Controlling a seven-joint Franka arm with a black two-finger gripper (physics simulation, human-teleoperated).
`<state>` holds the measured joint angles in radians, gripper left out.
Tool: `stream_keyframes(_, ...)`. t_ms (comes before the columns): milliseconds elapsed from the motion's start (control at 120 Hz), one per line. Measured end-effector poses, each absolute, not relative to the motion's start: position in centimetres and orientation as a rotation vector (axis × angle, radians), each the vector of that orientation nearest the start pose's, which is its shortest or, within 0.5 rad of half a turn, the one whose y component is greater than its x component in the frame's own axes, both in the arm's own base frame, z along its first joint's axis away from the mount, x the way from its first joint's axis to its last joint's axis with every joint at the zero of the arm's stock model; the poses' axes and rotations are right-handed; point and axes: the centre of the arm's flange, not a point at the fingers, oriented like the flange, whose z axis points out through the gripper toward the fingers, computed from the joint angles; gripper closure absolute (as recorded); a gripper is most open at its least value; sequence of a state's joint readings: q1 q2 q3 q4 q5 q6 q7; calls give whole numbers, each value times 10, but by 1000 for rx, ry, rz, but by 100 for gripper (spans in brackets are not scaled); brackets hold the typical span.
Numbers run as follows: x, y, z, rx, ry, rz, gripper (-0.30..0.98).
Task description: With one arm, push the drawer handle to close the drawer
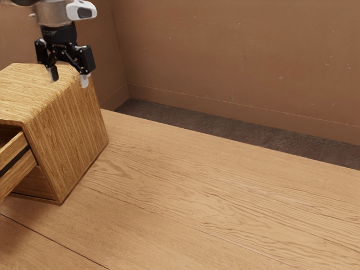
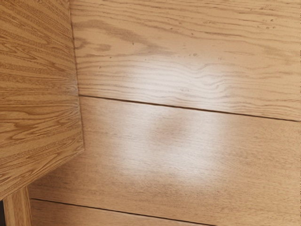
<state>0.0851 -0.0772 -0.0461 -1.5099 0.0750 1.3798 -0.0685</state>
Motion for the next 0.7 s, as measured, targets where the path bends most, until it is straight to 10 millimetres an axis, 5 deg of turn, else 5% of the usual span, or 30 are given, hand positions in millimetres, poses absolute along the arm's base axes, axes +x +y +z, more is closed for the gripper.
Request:
stream_keyframes(150,514,29,677,-3062,-191,60,0)
stream_keyframes(242,491,26,779,-3067,-204,-239,0)
stream_keyframes(317,474,18,816,-3077,-185,-333,0)
stream_keyframes(458,466,3,823,-3093,-144,-312,0)
stream_keyframes(700,453,12,824,-3099,-179,-249,0)
